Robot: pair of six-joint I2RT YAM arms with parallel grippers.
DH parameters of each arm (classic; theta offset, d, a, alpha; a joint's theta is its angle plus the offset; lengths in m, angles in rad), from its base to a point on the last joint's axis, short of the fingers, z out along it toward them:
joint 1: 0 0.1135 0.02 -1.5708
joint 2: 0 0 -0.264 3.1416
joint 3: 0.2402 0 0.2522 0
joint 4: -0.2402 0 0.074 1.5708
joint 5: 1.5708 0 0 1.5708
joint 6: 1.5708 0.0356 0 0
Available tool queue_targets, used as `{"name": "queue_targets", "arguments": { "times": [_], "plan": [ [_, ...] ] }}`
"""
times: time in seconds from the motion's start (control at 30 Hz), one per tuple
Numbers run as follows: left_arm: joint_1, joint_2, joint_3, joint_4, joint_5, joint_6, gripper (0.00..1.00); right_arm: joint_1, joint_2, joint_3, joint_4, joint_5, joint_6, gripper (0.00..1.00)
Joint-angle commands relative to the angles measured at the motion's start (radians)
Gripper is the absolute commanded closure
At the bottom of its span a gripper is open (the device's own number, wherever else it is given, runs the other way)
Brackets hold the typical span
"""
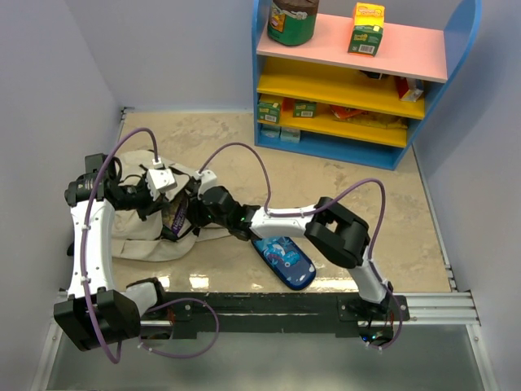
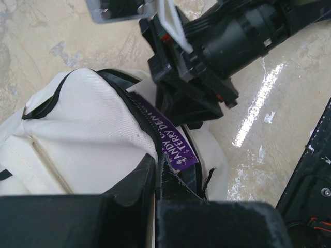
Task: Pack the student bag
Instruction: Place the book in the student bag.
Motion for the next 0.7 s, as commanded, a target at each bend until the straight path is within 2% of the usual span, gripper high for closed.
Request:
{"name": "queue_targets", "arguments": {
  "times": [0.0,0.1,0.2,0.4,0.47,0.67],
  "plan": [
    [-0.009,-0.025,0.006,-0.041,0.105,0.037,1.0,-0.035,-0.133,-0.116,-0.021,-0.005,0.013,0.71],
    [-0.009,-0.022,0.006,-0.038,0.114,0.038,1.0,-0.041,-0.198,-0.193,-0.07,0.077,0.013,0.77],
    [-0.008,-0.018,0.009,-0.038,0.12,0.037,1.0,-0.054,-0.182,-0.168,-0.144,0.146,0.037,0.79],
    [-0.008,-0.013,0.028,-0.052,0.131,0.044,1.0,-0.108,-0.102,0.037,-0.246,0.151,0.04,0.9],
    [-0.009,-0.013,0.014,-0.056,0.134,0.046,1.0,-0.119,-0.062,0.124,-0.298,0.139,0.051,0.99],
    [-0.008,-0.021,0.005,-0.061,0.119,0.063,1.0,-0.117,-0.03,0.138,-0.314,0.14,0.143,1.0]
  ]
}}
